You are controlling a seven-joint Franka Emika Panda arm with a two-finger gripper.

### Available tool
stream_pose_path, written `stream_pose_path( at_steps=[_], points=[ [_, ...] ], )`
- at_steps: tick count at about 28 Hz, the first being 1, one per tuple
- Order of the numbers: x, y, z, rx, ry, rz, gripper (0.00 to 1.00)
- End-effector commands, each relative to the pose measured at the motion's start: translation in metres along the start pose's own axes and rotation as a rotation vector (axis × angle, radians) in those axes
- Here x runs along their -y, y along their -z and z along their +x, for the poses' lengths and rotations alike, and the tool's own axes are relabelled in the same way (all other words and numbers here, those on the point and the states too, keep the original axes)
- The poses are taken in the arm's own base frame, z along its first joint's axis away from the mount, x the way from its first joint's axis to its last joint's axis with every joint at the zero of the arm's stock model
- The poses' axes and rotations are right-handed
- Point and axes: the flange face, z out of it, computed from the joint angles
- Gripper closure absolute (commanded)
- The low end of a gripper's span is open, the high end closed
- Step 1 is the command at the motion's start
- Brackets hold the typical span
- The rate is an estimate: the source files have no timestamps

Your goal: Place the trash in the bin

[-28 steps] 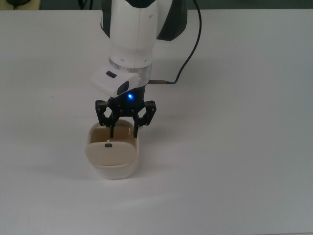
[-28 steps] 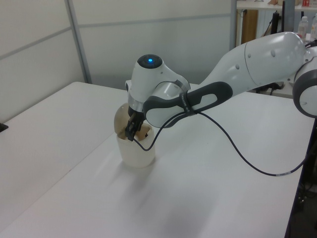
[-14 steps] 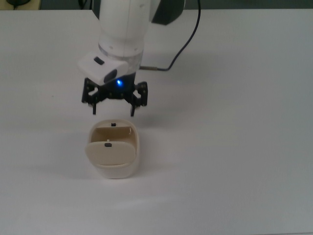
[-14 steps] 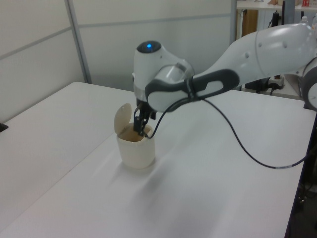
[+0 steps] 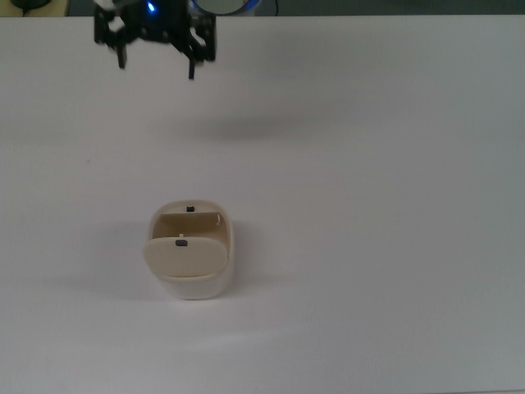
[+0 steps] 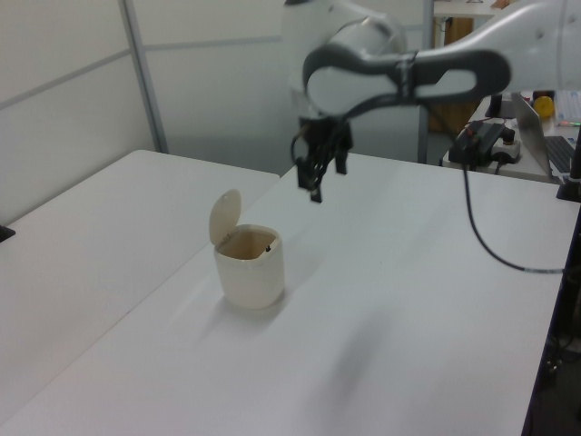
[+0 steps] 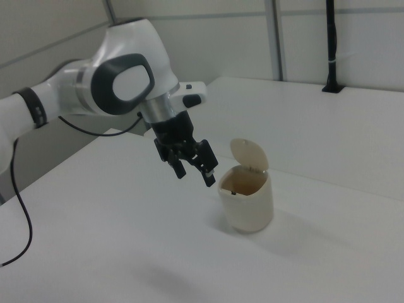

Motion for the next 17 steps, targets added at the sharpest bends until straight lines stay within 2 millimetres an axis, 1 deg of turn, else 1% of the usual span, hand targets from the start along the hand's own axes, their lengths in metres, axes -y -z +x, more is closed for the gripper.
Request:
stream_pose_path(
  at_steps=[1, 8, 11, 13, 17],
  points=[
    [-0.015, 0.017, -0.024, 0.039, -0.033, 0.037, 0.0],
    [-0.012, 0.017, -0.031, 0.077, -0.042, 0.06, 0.0],
    [-0.016, 0.019, -0.032, 0.076, -0.041, 0.106, 0.0],
    [-0.023, 0.018, -0.033, 0.081, -0.055, 0.127, 0.0],
    [-0.023, 0.016, -0.034, 0.086, 0.027, 0.14, 0.0]
  ],
)
